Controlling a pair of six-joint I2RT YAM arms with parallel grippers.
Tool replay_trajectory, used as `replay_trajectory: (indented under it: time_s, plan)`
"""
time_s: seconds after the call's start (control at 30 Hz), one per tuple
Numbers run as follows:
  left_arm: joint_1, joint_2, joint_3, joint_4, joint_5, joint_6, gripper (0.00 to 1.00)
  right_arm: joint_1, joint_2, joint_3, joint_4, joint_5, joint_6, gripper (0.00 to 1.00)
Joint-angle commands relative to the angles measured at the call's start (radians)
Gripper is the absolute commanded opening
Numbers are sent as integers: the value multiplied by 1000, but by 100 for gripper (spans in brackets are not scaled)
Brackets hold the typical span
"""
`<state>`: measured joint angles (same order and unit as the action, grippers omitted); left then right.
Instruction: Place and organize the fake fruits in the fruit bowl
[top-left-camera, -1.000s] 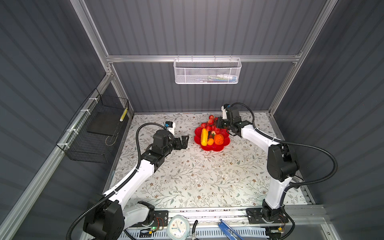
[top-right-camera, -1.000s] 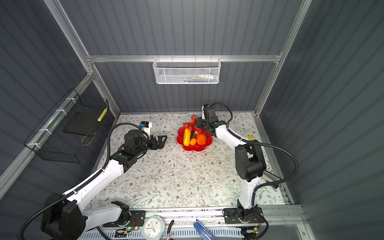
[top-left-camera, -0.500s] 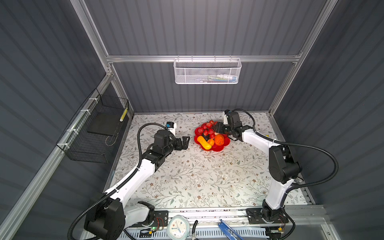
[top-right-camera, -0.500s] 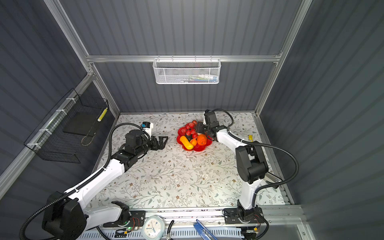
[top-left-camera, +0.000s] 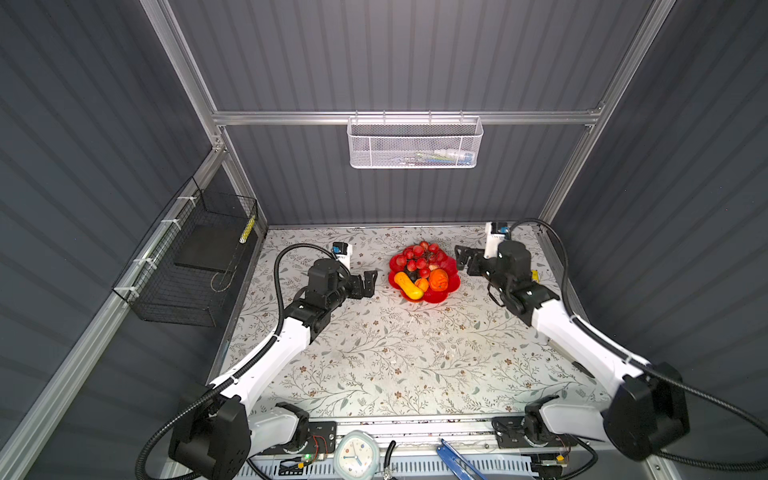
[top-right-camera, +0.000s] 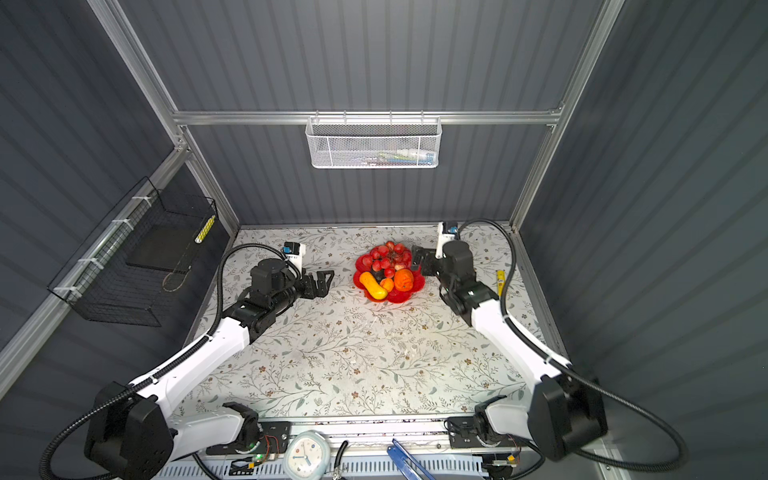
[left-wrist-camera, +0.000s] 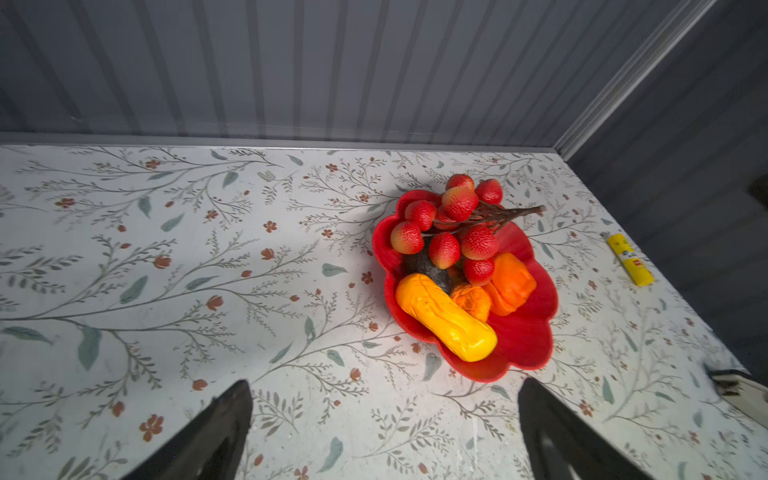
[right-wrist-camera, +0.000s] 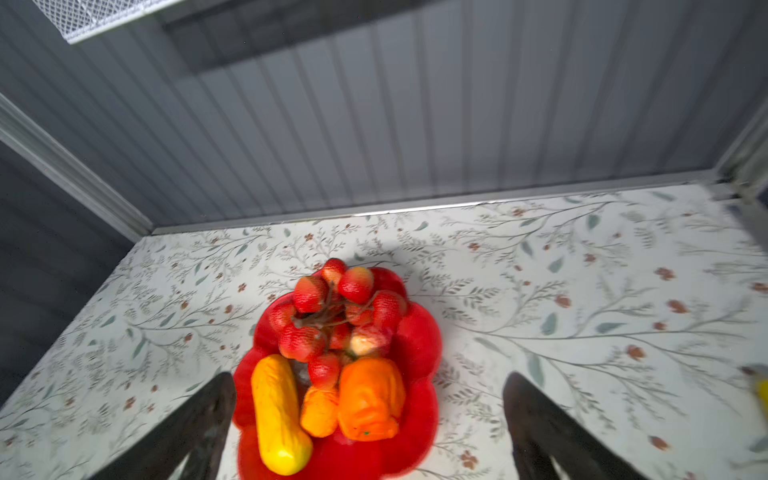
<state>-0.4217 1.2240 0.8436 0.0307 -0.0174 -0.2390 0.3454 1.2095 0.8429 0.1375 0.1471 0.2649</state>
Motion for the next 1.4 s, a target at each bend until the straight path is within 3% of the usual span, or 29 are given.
replay_trajectory:
  time_s: [0.0,0.07,0.2,0.33,0.43,0.6,0.67,0.83,1.37]
  plan:
    - [8,16,-48,81,-272,85,100,-86,-81,-153,95,141,-89,99]
    - [8,19,-147,212,-504,125,100,-160,-132,-242,131,166,-97,99]
    - [36,65,-346,573,-654,251,100,-298,-110,-389,329,168,-136,99]
    - [141,194,-362,617,-615,264,100,-368,49,-394,462,107,-160,99]
    - [211,293,-399,756,-551,279,100,-393,127,-393,497,79,-143,99]
    - [342,481,-392,908,-344,188,100,-396,263,-570,966,-32,-191,99]
    - [340,488,-384,898,-299,219,100,-396,228,-550,865,-71,-200,99]
    - [340,490,-383,891,-301,216,100,-395,239,-512,805,-85,-205,99]
    - [340,491,-384,907,-300,220,100,-395,247,-522,842,-89,-205,99]
